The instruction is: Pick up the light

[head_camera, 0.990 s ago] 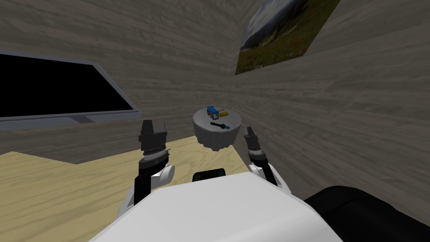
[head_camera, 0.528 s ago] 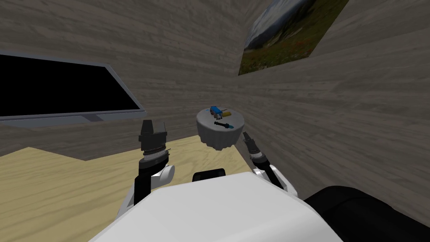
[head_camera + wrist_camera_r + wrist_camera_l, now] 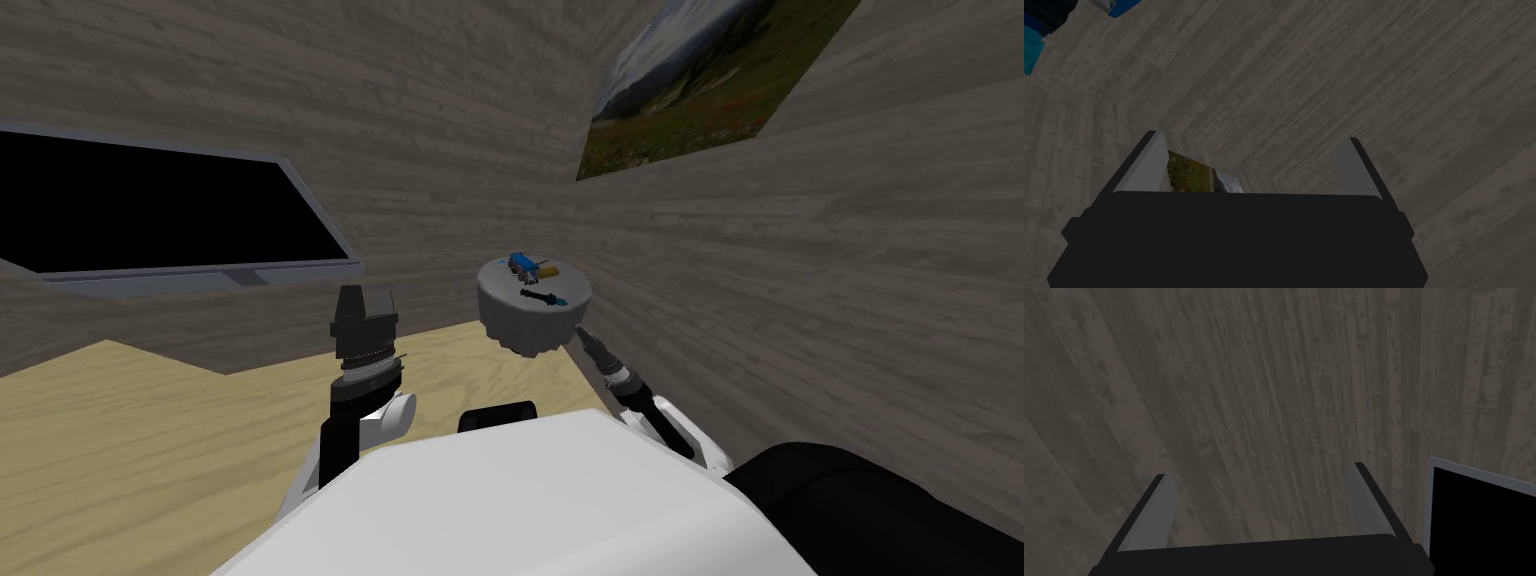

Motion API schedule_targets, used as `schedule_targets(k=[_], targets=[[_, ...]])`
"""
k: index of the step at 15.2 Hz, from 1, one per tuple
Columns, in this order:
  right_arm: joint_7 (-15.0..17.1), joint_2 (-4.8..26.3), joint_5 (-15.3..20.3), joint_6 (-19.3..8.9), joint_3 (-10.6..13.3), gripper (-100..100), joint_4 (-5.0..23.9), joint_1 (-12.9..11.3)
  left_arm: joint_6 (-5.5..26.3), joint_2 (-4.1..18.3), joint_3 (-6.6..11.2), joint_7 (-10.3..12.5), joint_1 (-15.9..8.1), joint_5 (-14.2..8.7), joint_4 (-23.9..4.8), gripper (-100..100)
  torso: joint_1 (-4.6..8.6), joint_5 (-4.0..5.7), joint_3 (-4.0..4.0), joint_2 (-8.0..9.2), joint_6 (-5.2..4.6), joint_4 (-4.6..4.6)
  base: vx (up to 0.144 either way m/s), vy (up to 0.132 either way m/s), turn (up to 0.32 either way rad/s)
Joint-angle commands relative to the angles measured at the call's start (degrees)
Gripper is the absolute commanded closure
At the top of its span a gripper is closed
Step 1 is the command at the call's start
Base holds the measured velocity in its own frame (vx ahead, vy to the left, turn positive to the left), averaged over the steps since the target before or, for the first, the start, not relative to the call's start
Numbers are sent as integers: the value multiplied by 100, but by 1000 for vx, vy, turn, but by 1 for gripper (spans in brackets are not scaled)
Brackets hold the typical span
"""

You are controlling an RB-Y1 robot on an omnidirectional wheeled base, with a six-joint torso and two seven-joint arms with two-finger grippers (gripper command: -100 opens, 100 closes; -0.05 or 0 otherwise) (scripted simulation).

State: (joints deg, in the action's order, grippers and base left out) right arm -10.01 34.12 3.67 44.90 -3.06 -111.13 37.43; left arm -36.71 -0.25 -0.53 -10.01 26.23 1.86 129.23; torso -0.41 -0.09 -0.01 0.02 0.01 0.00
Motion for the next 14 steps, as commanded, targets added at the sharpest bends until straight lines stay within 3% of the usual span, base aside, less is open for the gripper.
schedule_targets(k=[1,2,3,5,6,8,13,14], targets=[[3,286,44,60,-3,-100,225,52,0,0,0,0,0,0,0,0,0,0,0,0,0,0,8,112,61],[3,415,44,60,-3,-100,225,52,0,0,0,0,0,0,0,0,-2,-1,1,-2,0,0,1,83,21],[-5,554,118,151,8,-100,452,134,0,0,0,0,0,0,0,0,4,-1,1,-1,-1,0,7,115,69],[-5,804,118,151,8,-100,525,134,0,0,0,0,0,0,0,0,-8,-2,2,-4,0,1,9,118,37],[-13,945,197,243,22,-100,736,216,0,0,0,0,0,0,0,0,-4,-3,2,-3,-1,1,3,121,66],[-13,1209,197,243,22,-100,833,216,0,0,0,0,0,0,0,0,-10,-3,2,-4,1,1,12,110,45],[-31,1883,370,428,56,-100,1465,382,0,0,0,0,0,0,0,0,-5,-1,5,-9,2,2,21,115,64],[-31,2022,370,428,56,-100,1465,382,0,0,0,0,0,0,0,0,-8,-3,5,-9,0,2,22,88,11]])
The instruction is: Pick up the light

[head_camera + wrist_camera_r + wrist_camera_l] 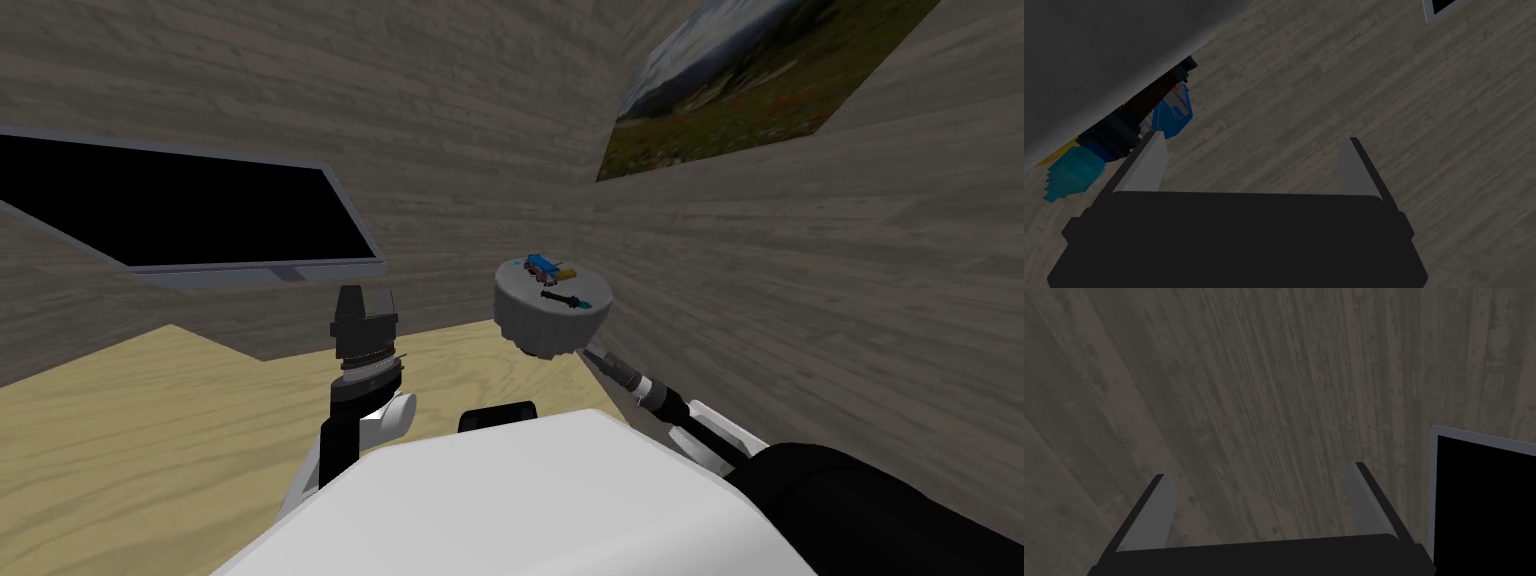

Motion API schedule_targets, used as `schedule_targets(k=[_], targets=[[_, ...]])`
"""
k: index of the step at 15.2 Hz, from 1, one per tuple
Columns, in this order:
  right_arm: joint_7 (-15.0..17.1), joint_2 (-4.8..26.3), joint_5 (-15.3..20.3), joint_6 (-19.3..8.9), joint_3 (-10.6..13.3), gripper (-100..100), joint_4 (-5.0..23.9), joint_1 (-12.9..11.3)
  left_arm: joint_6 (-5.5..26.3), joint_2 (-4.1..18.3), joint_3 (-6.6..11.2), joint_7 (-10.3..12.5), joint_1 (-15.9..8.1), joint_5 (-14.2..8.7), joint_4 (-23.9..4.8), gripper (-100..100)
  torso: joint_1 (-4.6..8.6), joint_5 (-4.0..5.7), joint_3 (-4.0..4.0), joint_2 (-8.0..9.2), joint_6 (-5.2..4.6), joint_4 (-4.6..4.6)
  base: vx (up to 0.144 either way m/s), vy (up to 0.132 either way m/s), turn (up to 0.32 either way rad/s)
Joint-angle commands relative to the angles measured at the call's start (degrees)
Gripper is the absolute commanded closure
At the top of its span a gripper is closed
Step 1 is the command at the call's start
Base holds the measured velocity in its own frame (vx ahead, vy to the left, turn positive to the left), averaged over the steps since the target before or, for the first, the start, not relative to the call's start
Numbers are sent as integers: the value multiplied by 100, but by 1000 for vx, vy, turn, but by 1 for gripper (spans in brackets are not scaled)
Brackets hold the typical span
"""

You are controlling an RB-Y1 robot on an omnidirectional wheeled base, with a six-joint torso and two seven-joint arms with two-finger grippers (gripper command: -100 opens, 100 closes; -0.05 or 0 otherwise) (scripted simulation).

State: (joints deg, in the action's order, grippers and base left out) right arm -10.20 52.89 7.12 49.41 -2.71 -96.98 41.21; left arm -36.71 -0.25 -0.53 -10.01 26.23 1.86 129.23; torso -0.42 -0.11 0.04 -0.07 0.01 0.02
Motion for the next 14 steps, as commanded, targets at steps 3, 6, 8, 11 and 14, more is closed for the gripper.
schedule_targets(k=[3,6,8,11,14], targets=[[-22,551,118,70,44,-100,367,87,0,0,0,0,0,0,0,0,-5,0,2,-3,0,1,28,109,55],[-32,952,214,162,69,-100,682,170,0,0,0,0,0,0,0,0,-6,0,0,0,2,0,20,110,64],[-42,1167,314,252,97,-100,983,253,0,0,0,0,0,0,0,0,8,2,-2,3,-1,-1,23,80,31],[-52,1523,417,340,129,-100,1206,334,0,0,0,0,0,0,0,0,2,0,0,-1,0,0,31,106,66],[-62,1925,522,425,162,-100,1526,413,0,0,0,0,0,0,0,0,-1,-1,2,-3,0,1,36,103,58]])
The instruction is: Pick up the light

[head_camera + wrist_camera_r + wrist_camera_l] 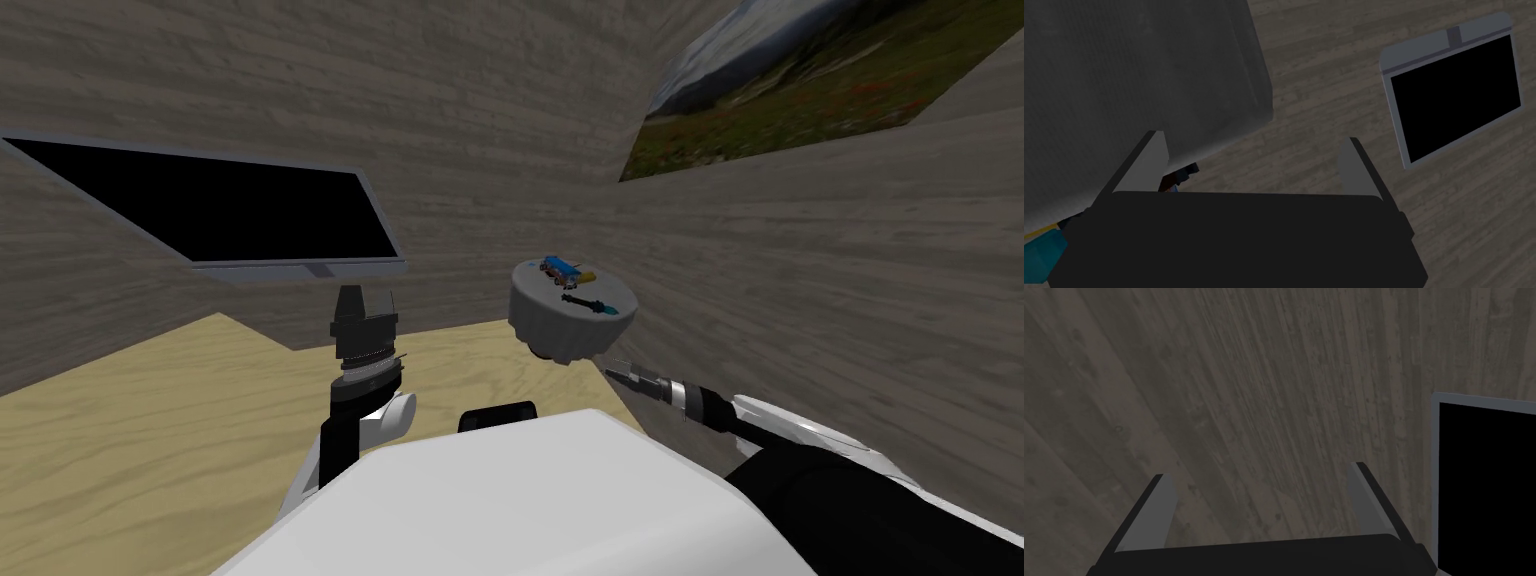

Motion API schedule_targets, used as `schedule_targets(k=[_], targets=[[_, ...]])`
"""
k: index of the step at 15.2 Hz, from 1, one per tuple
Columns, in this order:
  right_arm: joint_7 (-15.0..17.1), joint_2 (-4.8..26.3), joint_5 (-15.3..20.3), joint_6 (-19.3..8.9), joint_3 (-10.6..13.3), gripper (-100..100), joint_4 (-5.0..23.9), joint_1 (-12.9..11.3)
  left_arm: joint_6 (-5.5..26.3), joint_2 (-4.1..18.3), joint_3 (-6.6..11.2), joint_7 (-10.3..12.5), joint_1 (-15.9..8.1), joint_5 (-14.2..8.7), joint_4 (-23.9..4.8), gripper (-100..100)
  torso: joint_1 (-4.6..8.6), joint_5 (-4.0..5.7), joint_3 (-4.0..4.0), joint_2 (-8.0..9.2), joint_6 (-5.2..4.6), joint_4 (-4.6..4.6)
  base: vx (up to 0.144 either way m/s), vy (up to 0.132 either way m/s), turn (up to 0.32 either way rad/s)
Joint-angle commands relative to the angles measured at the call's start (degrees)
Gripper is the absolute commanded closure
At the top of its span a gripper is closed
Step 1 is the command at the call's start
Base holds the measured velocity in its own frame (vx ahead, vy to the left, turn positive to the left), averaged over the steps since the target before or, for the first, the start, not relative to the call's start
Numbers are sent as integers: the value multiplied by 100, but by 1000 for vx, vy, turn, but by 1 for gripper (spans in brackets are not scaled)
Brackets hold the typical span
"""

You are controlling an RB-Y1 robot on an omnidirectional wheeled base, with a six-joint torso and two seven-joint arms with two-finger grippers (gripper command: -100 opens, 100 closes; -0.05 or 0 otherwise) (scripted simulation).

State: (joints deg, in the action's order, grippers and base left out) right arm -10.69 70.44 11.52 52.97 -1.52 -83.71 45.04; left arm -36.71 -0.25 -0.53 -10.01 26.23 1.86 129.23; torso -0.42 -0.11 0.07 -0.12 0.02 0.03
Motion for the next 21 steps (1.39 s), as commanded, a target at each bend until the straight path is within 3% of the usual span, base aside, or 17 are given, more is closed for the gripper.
schedule_targets(k=[1,5,6,8,9,12,13,15,16,17,18,20,21], targets=[[-13,286,82,69,43,-100,273,31,0,0,0,0,0,0,0,0,0,0,0,0,0,0,47,105,85],[-24,762,189,150,78,-100,565,106,0,0,0,0,0,0,0,0,-5,-1,3,-5,1,1,42,99,58],[-34,908,296,227,113,-100,830,177,0,0,0,0,0,0,0,0,-2,-1,2,-4,-1,1,39,112,73],[-34,1134,296,227,113,-100,850,177,0,0,0,0,0,0,0,0,-6,-2,2,-2,1,1,38,95,51],[-45,1273,404,299,149,-100,1079,242,0,0,0,0,0,0,0,0,1,-2,1,-1,-1,0,36,99,90],[-45,1496,404,299,149,-100,1125,242,0,0,0,0,0,0,0,0,2,0,3,-4,-1,1,46,73,33],[-56,1698,511,366,184,-100,1389,301,0,0,1,0,0,0,0,0,14,2,1,-1,-1,0,43,58,77],[-56,1845,511,366,184,-100,1389,301,0,0,0,0,0,0,0,0,11,2,4,-6,1,1,55,61,63],[-66,2051,617,427,219,-100,1637,355,0,1,1,0,0,0,0,0,14,3,3,-5,-1,1,56,72,71],[-66,2180,617,427,219,-100,1641,355,0,0,0,0,0,0,0,0,11,2,4,-8,2,2,68,84,87],[-77,2331,721,483,254,-100,1854,403,0,0,0,0,0,0,0,0,7,0,7,-11,2,2,104,100,124],[-77,2499,721,483,254,-100,1878,403,0,0,0,0,1,0,0,0,-2,-1,15,-25,3,6,90,76,61],[-87,2721,822,532,289,-100,2052,446,0,0,1,0,1,0,0,0,6,0,13,-21,1,5,77,75,73]])
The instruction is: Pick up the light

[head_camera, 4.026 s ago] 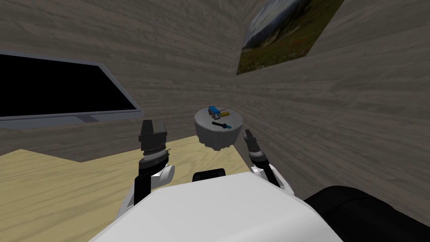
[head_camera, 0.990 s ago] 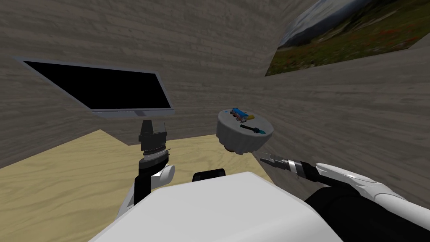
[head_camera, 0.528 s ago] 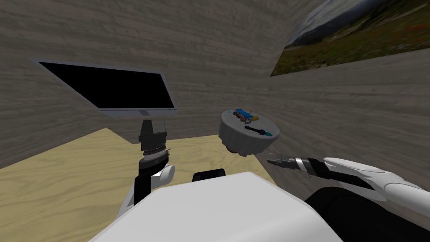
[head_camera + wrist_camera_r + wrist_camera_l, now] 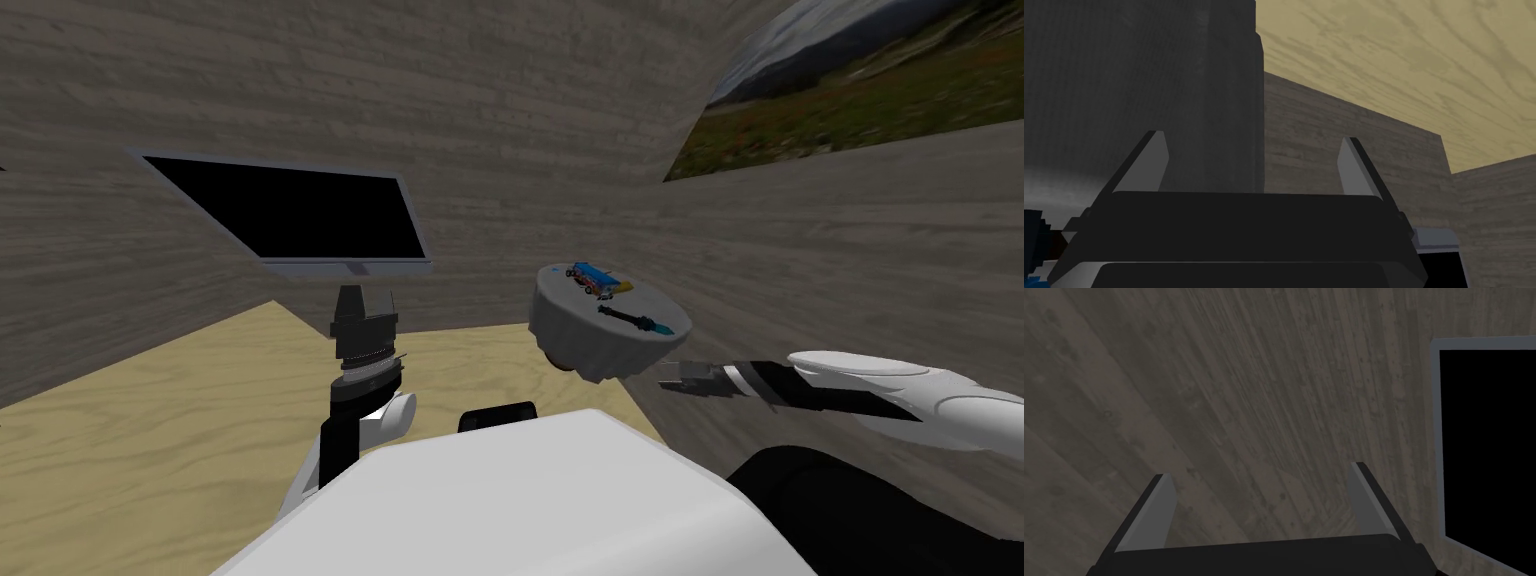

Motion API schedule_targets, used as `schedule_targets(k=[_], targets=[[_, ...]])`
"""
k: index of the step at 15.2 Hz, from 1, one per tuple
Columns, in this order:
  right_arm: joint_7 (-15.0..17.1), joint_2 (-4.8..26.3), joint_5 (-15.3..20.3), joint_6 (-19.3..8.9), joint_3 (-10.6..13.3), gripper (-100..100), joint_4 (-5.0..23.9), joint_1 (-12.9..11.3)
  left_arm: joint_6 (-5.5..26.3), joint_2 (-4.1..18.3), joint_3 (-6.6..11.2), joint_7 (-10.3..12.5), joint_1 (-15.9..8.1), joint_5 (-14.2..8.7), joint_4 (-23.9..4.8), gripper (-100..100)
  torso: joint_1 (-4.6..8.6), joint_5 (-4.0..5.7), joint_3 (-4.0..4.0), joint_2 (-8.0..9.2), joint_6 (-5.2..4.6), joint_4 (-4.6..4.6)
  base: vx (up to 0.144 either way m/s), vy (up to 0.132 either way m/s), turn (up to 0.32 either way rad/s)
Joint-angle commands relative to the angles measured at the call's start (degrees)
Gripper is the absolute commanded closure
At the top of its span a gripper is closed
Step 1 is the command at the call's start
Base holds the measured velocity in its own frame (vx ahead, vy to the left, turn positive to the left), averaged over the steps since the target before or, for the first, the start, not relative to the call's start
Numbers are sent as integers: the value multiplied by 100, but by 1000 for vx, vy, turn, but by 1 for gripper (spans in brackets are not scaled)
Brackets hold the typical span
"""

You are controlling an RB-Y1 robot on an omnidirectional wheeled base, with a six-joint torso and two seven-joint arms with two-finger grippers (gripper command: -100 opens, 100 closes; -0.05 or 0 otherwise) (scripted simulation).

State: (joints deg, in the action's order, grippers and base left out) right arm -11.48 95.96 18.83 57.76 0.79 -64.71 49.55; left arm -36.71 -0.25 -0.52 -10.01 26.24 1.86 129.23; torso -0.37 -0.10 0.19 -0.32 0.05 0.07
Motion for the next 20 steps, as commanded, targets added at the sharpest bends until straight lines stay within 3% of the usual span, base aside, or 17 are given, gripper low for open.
schedule_targets(k=[1,2,3,6,7,11,14,16,17,19,20], targets=[[-8,247,92,53,58,-100,197,-6,0,0,0,0,0,0,0,0,0,0,0,0,0,0,83,71,82],[-18,399,190,98,94,-100,399,34,0,0,0,0,0,0,0,0,1,0,0,0,-1,0,121,65,126],[-18,525,190,98,94,-100,399,34,0,0,0,0,0,0,0,0,2,-1,4,-9,1,2,129,55,103],[-18,525,190,98,94,-100,399,34,0,1,1,0,0,0,0,0,19,5,-2,5,-4,-1,48,17,0],[-28,779,286,136,131,-100,579,70,0,1,1,0,0,0,0,0,26,8,-10,19,-6,-4,43,19,79],[-37,1007,377,170,170,-100,738,104,0,1,1,0,0,0,0,0,21,5,5,-9,0,2,104,24,89],[-52,1374,548,225,258,-100,988,175,0,1,1,0,0,0,0,0,23,5,10,-19,2,4,138,20,114],[-52,1374,601,225,258,-100,988,-36,0,1,1,0,1,0,0,0,24,7,12,-20,-2,5,95,3,19],[-52,1374,548,225,258,-100,988,175,0,1,1,0,1,0,0,0,27,7,6,-8,-2,3,24,-9,-9],[-64,1610,702,266,367,-100,1137,261,0,1,1,0,0,0,0,0,33,9,-7,12,-3,-3,89,-15,105],[-64,1610,516,266,367,-100,1137,261,0,1,1,0,0,0,0,0,36,8,1,-3,2,0,140,-40,120]])
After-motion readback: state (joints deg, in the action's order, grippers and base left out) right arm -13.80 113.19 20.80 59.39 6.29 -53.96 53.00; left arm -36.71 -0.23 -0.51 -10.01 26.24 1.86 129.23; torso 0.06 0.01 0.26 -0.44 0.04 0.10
